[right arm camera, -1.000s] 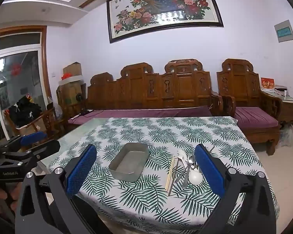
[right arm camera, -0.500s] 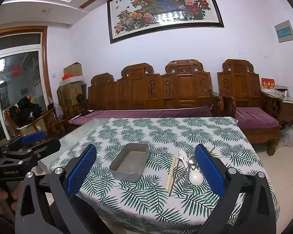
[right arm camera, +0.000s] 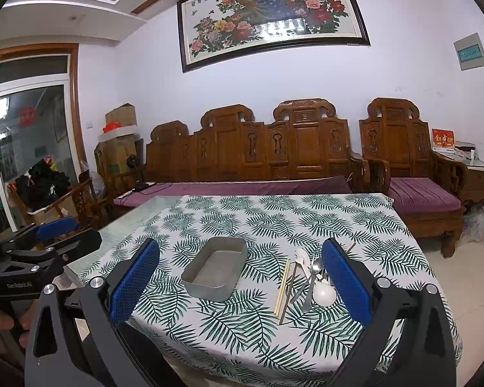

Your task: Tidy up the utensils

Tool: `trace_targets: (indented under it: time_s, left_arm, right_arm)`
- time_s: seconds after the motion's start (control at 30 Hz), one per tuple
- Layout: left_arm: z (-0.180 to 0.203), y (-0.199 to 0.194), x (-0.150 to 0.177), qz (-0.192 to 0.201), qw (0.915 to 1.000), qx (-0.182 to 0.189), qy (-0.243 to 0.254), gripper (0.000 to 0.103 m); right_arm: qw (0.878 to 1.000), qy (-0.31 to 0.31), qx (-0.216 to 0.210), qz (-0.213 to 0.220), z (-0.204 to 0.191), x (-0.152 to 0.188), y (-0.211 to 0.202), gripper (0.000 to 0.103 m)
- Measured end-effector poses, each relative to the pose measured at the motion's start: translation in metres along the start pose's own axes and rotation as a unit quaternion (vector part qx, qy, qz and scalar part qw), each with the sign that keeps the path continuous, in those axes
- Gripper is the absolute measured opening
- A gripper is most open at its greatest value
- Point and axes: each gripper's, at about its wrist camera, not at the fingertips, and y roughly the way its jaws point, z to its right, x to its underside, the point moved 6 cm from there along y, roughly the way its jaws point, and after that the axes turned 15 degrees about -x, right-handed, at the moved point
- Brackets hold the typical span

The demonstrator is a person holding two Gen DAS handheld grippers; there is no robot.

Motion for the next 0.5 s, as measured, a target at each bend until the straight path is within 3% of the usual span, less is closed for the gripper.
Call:
trace_targets:
  time_s: [0.5]
  left_arm:
    - [0.0024, -0.0038, -0.0037, 0.002, 1.0, 0.0, 0.003, 0.096]
  right_arm:
    - [1.0, 0.0, 0.0, 0.001, 0.0, -0.0005, -0.0009, 0.1]
